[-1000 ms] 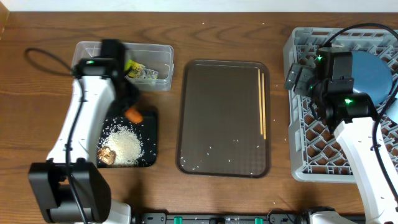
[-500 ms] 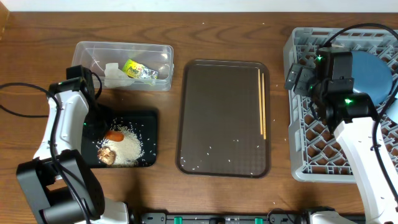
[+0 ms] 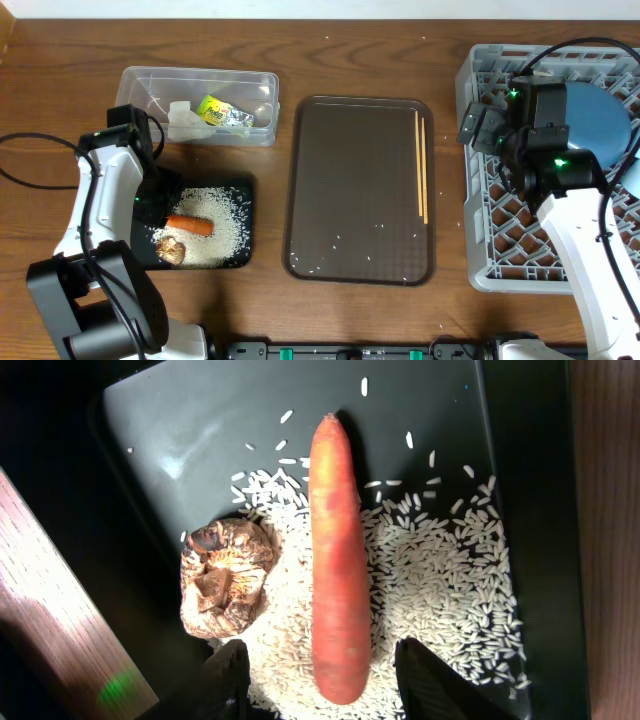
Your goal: Sort waste into correct bins and load items into the dishwasher rack
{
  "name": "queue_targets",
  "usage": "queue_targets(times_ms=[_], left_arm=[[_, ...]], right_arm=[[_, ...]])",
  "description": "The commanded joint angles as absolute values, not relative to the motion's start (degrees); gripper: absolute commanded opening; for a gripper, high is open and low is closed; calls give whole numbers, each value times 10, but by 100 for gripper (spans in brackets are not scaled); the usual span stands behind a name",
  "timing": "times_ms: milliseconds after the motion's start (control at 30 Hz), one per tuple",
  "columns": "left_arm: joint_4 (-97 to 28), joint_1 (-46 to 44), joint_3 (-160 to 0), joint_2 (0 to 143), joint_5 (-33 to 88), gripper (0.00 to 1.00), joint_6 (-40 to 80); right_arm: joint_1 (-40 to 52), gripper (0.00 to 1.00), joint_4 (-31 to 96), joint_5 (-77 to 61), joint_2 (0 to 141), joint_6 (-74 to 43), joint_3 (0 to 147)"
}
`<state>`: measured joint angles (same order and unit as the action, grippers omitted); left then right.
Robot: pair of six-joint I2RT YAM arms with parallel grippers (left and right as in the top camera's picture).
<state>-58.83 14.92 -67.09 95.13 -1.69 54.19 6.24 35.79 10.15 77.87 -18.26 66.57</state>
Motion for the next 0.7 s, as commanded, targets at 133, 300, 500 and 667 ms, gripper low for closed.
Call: queue_targets(times_ms=[133,300,500,667], left_arm=[[-591,150,-670,945,-3,48,530],[-594,150,-670,913,34,48,493],[-613,151,-670,787,14,49,491],[-615,151,-670,668,-92,100,492]], right_arm=[[62,99,358,111,775,-184,667],[62,99,358,111,775,-184,667],[62,99,358,111,775,-184,667],[62,99,358,111,775,-184,667]])
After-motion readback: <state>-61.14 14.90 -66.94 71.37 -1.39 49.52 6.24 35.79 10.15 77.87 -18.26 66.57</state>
